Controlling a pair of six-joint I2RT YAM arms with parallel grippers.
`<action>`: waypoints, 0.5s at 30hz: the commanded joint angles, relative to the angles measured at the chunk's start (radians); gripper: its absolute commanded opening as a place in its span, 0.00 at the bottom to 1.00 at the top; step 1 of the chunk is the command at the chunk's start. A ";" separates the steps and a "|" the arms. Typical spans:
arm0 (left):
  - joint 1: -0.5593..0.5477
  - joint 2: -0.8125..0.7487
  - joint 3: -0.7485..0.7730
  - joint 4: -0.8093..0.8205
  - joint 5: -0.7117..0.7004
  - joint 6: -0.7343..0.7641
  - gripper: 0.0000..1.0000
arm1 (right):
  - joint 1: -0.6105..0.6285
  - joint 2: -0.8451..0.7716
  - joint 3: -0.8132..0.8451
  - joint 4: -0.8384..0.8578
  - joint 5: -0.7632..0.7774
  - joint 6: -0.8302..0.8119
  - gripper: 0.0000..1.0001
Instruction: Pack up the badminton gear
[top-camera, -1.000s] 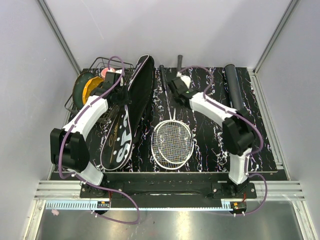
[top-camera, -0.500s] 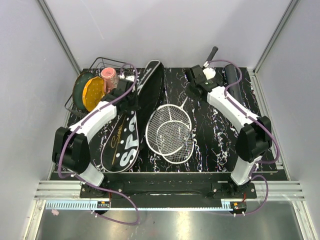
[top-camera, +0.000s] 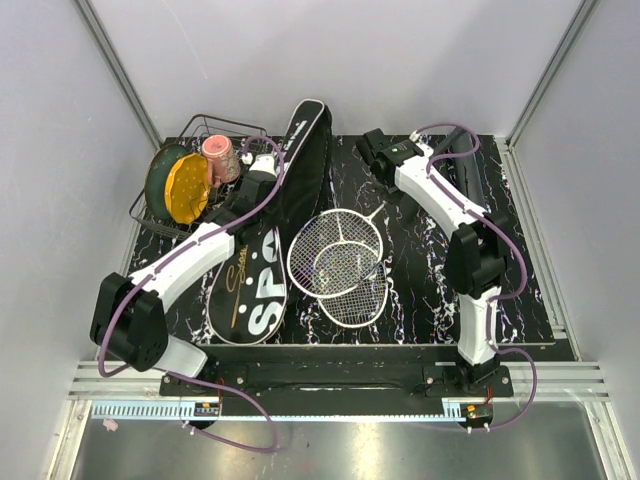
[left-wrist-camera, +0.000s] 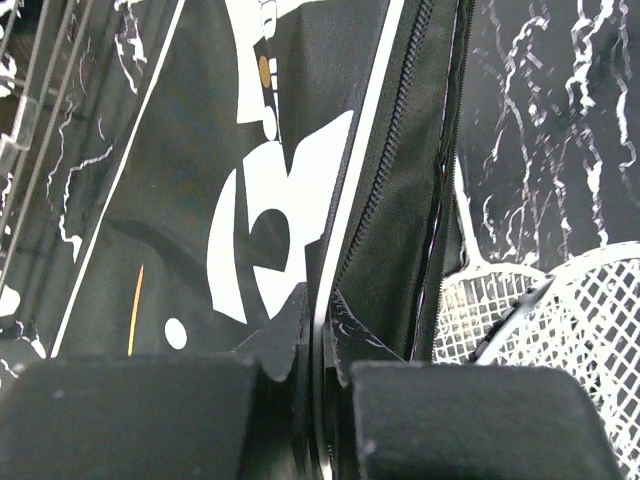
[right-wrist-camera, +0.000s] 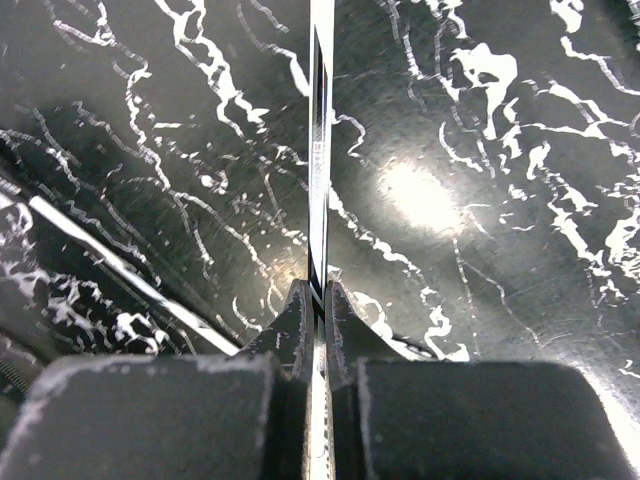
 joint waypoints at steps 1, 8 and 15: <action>-0.019 -0.069 -0.017 0.147 -0.044 -0.009 0.00 | -0.013 0.003 0.060 -0.066 0.150 0.053 0.00; -0.033 -0.074 -0.016 0.156 -0.024 -0.009 0.00 | -0.013 0.064 0.221 -0.148 0.207 0.107 0.00; -0.065 -0.088 -0.029 0.198 -0.007 -0.015 0.00 | 0.010 0.228 0.554 -0.332 0.302 0.175 0.00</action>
